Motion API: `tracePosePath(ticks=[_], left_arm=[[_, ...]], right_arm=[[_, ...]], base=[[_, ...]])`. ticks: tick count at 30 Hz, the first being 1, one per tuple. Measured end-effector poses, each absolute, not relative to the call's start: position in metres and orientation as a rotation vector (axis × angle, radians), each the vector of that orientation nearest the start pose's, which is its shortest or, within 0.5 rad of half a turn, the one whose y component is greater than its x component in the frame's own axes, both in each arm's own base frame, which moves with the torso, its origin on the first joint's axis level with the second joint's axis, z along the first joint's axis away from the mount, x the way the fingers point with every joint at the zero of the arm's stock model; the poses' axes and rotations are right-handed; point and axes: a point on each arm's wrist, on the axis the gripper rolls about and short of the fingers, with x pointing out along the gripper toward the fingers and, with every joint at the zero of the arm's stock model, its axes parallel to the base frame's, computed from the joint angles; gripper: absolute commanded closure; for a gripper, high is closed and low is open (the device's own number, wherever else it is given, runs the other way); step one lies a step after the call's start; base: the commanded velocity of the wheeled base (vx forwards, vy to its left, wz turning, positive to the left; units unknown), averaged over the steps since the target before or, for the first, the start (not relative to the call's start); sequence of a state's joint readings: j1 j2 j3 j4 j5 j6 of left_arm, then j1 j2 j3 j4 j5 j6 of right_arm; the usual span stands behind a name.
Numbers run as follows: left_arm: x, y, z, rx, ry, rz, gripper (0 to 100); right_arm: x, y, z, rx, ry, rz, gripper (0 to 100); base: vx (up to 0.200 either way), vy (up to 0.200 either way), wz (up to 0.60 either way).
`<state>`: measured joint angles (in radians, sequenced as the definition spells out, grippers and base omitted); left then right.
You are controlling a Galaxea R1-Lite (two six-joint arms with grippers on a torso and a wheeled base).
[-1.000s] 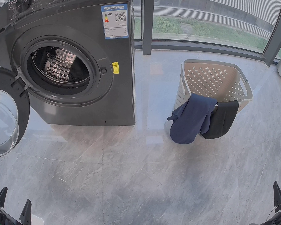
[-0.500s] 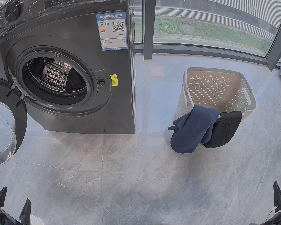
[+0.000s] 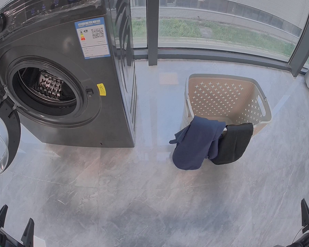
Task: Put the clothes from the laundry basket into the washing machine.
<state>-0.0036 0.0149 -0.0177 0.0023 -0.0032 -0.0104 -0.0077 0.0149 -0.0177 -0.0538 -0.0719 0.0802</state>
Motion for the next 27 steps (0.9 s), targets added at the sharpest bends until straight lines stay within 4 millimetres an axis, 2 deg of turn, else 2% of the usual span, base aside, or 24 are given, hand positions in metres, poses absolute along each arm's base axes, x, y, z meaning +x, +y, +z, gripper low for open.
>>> tracePosePath(ticks=[8, 18, 23, 27], left_arm=[[-0.0229, 0.0000, 0.0805, -0.011, -0.001, -0.008, 0], [-0.0229, 0.0000, 0.0806, -0.010, -0.001, -0.007, 0], [-0.0229, 0.0000, 0.0806, -0.010, 0.000, -0.008, 0], [-0.0229, 0.0000, 0.0806, -0.011, 0.000, -0.008, 0]], right_arm=[[-0.0232, -0.0014, 0.0862, 0.081, -0.059, -0.076, 0], [-0.0232, -0.0013, 0.0865, 0.125, -0.063, -0.064, 0], [-0.0232, -0.0014, 0.0868, 0.215, -0.069, -0.064, 0], [-0.0232, -0.0015, 0.0868, 0.356, -0.074, -0.063, 0]], base=[[0.000, -0.200, 0.00], [0.000, 0.000, 0.00], [0.200, 0.000, 0.00], [0.200, 0.000, 0.00]])
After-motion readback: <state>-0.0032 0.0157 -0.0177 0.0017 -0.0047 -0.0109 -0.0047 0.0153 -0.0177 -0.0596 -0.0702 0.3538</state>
